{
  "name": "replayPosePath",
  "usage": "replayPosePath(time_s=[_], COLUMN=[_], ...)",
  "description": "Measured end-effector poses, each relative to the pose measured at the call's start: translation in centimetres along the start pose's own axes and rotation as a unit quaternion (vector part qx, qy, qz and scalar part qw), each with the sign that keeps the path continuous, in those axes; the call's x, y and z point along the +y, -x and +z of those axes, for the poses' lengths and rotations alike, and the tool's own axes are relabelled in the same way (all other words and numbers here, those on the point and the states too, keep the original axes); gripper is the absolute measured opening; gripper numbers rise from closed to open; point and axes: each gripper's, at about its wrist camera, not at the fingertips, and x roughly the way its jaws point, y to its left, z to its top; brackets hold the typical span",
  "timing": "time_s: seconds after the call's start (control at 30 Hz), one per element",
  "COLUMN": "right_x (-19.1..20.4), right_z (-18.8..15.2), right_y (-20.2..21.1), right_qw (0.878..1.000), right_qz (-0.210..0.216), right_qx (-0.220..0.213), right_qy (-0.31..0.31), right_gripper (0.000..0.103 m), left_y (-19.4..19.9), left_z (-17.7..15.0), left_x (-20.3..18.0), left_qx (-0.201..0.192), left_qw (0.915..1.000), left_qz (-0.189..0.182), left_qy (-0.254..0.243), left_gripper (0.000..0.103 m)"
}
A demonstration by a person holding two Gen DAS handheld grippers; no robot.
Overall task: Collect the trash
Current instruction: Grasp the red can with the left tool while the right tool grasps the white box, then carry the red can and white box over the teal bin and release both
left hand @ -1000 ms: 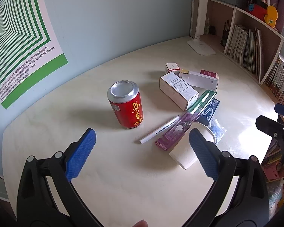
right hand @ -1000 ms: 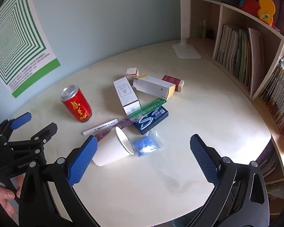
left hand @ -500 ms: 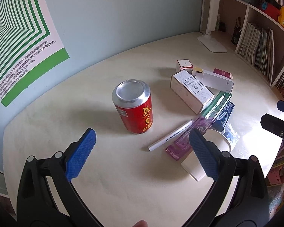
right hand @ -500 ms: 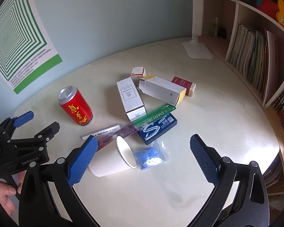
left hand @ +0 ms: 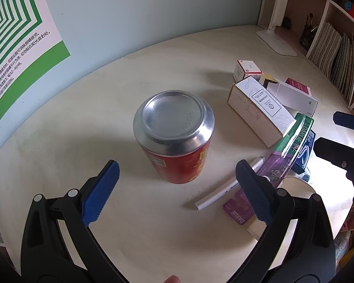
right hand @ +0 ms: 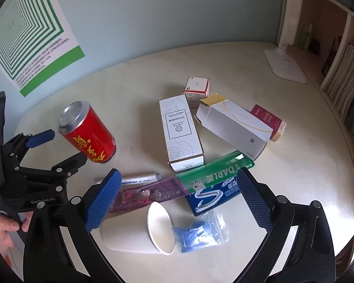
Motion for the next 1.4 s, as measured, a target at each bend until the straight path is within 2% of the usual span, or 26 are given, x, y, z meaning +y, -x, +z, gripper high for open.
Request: replayPosePath(time_s=[0.17, 0.23, 0.37, 0.4, 0.43, 0.47, 0.5, 0.57, 0.63, 0.7, 0.9, 1.13, 1.27, 1.4], right_x=[0.4, 0.5, 0.6, 0.7, 0.8, 0.9, 1.1, 1.1, 1.3, 1.4, 1.7, 0.3, -1.7, -4.7], right_z=[1.2, 1.7, 2.4, 2.6, 2.6, 2.6, 2.7, 2.7, 2.7, 2.7, 3.2, 3.0, 1.4, -2.1], right_y=[-3.1, -4.2, -6.2, -6.8, -7.2, -7.7, -8.2, -9.0, -9.2, -8.9, -6.1, 0.5, 4.5, 8.5], right_qw=[1.000, 0.999, 0.999, 0.999, 0.998, 0.998, 0.997, 0.997, 0.997, 0.997, 0.999, 1.000, 0.999, 0.996], right_qz=[0.002, -0.001, -0.012, -0.013, -0.016, -0.019, -0.023, -0.021, -0.022, -0.014, 0.011, 0.012, -0.005, -0.035], right_qx=[0.020, 0.026, 0.041, 0.046, 0.051, 0.056, 0.062, 0.071, 0.070, 0.067, 0.036, -0.019, -0.044, -0.062], right_qy=[0.015, 0.021, 0.025, 0.026, 0.029, 0.031, 0.032, 0.029, 0.031, 0.033, 0.023, 0.007, -0.016, -0.060], right_gripper=[0.096, 0.096, 0.095, 0.094, 0.086, 0.070, 0.065, 0.060, 0.051, 0.049, 0.049, 0.049, 0.049, 0.049], left_y=[-1.6, -1.9, -2.6, -2.8, -3.0, -3.3, -3.4, -3.5, -3.4, -3.2, -1.2, 2.5, 4.8, 6.7], left_z=[0.5, 0.8, 1.1, 1.2, 1.2, 1.3, 1.3, 1.3, 1.2, 1.2, 1.2, 1.6, 1.6, 1.3], left_x=[0.5, 0.7, 1.2, 1.3, 1.4, 1.5, 1.6, 1.9, 2.1, 2.2, 2.5, 1.5, -0.7, -3.7], left_qx=[0.002, 0.003, 0.003, 0.006, 0.010, 0.014, 0.016, 0.013, 0.009, 0.004, -0.019, -0.046, -0.073, -0.081], left_qw=[1.0000, 1.0000, 0.9999, 0.9998, 0.9997, 0.9996, 0.9994, 0.9992, 0.9991, 0.9990, 0.9992, 0.9985, 0.9963, 0.9923], left_qz=[0.003, 0.001, -0.006, -0.010, -0.014, -0.016, -0.020, -0.025, -0.025, -0.026, -0.019, -0.029, -0.042, -0.075], left_qy=[0.007, 0.009, 0.014, 0.016, 0.018, 0.020, 0.024, 0.030, 0.033, 0.034, 0.028, 0.008, -0.021, -0.055], left_gripper=[0.096, 0.093, 0.083, 0.077, 0.074, 0.067, 0.066, 0.065, 0.065, 0.065, 0.064, 0.064, 0.065, 0.065])
